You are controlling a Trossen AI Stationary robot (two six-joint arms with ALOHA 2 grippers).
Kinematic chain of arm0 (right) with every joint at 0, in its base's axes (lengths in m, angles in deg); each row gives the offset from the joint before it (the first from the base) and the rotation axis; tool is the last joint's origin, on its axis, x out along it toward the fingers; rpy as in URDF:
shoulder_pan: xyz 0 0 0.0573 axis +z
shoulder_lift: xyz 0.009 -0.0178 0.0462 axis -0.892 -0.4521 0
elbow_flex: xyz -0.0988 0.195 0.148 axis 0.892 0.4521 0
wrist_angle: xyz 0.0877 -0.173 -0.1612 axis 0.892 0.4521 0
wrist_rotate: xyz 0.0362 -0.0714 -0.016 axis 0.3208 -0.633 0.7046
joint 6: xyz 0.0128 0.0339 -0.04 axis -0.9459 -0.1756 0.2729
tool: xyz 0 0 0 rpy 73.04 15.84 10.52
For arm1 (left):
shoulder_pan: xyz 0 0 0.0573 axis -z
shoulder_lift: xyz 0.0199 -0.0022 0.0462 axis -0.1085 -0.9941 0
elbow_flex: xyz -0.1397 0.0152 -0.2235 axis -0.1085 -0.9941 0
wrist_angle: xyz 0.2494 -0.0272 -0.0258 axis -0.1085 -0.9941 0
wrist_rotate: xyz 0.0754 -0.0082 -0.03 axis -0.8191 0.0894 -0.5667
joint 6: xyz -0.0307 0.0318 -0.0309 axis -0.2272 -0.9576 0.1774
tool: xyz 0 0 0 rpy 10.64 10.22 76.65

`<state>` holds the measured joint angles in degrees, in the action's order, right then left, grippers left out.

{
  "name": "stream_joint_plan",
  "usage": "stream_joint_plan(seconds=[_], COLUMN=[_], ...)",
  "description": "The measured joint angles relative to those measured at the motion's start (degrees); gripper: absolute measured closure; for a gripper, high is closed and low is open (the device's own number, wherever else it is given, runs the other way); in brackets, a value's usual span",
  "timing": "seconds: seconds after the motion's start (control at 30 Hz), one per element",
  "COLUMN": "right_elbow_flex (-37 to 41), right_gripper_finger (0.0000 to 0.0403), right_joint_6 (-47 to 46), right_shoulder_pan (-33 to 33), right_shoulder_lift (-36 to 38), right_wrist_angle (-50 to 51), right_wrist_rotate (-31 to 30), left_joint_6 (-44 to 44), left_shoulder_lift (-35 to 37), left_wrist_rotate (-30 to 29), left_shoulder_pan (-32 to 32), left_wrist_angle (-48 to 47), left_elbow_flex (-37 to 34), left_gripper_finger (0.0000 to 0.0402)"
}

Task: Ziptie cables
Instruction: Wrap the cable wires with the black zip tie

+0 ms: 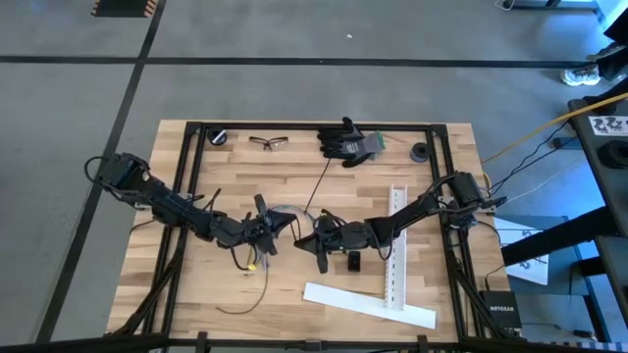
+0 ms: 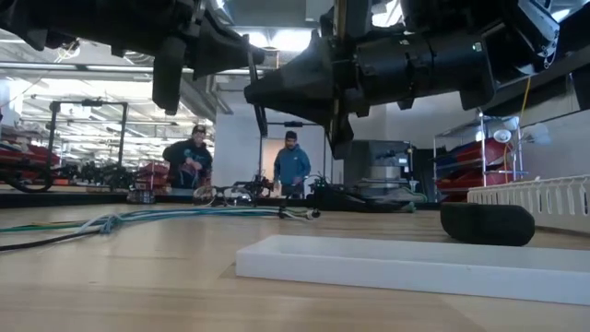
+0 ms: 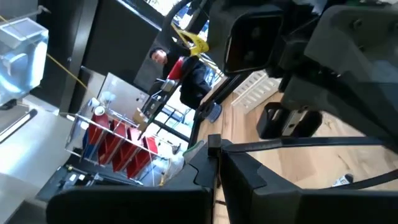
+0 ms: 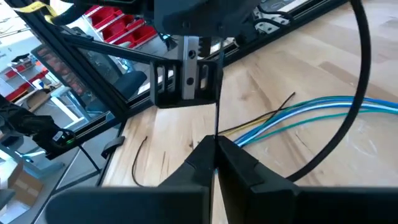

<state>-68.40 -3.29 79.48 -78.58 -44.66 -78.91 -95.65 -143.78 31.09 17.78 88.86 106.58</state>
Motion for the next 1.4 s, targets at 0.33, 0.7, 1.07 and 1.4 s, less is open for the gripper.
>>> stream_joint_plan(seconds=[0.33, 0.7, 1.07, 1.4], right_elbow_flex=[-2.04, -2.4, -2.4, -2.38], right_gripper_finger=[0.0403, 0.0403, 0.0403, 0.0403], right_joint_6=[1.05, 1.51, 1.53, 0.68], right_shoulder_pan=[0.02, 0.13, 0.17, 0.17], right_shoulder_lift=[0.0, 0.0, -0.02, -0.02], right_wrist_angle=[2.59, 3.81, 3.5, 3.74], right_wrist_rotate=[0.02, -1.34, -2.15, -3.02], left_joint_6=[1.8, 1.27, 0.23, -0.25], left_shoulder_lift=[0.0, 0.0, 0.0, -0.02], left_wrist_rotate=[2.83, 2.4, 0.15, -0.87], left_shoulder_pan=[-1.2, -1.07, -0.72, -0.63], left_wrist_angle=[-0.11, -0.09, -0.07, -0.07], left_elbow_flex=[0.0, 0.0, 0.0, 0.0], left_gripper_finger=[0.0402, 0.0402, 0.0402, 0.0402])
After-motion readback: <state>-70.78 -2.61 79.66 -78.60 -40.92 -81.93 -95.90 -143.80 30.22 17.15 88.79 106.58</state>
